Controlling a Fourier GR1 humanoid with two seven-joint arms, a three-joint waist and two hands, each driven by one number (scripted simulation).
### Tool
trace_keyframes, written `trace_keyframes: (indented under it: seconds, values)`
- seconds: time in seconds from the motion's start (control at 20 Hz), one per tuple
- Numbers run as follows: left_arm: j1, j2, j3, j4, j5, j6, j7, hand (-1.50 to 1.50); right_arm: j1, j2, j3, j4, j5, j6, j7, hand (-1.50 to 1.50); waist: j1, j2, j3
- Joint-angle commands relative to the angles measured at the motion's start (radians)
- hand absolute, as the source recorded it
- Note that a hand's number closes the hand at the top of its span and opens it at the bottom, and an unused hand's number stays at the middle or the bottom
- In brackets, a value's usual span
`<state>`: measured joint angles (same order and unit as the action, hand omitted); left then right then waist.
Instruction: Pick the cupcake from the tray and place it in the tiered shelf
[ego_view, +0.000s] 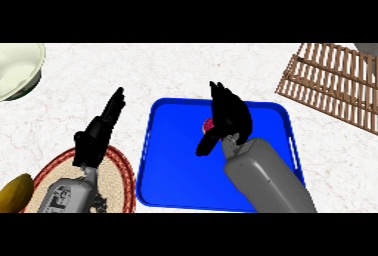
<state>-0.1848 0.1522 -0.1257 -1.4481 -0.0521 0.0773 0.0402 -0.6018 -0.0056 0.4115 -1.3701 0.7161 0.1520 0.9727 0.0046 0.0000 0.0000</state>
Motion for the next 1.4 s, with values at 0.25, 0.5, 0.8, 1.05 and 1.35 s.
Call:
trace_keyframes:
  seconds: [0.25,0.5,0.8,1.05,1.35]
  values:
    - [0.062,-0.012,0.013,-0.028,-0.042,-0.021,-0.03,0.0,-0.021,0.005,-0.035,0.043,0.005,0.025,0.008,-1.5,0.001,0.0,0.0]
    - [0.011,-0.048,0.026,0.011,-0.049,-0.021,-0.025,0.0,0.053,-0.001,-0.062,0.088,0.03,0.002,-0.121,-1.5,-0.003,0.0,0.0]
    - [-0.031,-0.049,0.061,0.054,-0.063,-0.039,-0.018,0.0,0.068,0.005,-0.044,0.064,0.032,0.01,-0.104,-1.5,-0.004,0.0,0.0]
    - [0.053,-0.013,0.074,0.016,-0.044,-0.077,-0.068,0.0,0.094,0.006,0.081,0.157,0.02,-0.023,-0.121,1.5,0.003,0.0,0.0]
    - [0.018,-0.068,0.07,0.082,-0.07,-0.052,-0.08,0.0,0.062,-0.024,-0.02,0.146,0.104,0.012,-0.224,1.5,-0.004,0.0,0.0]
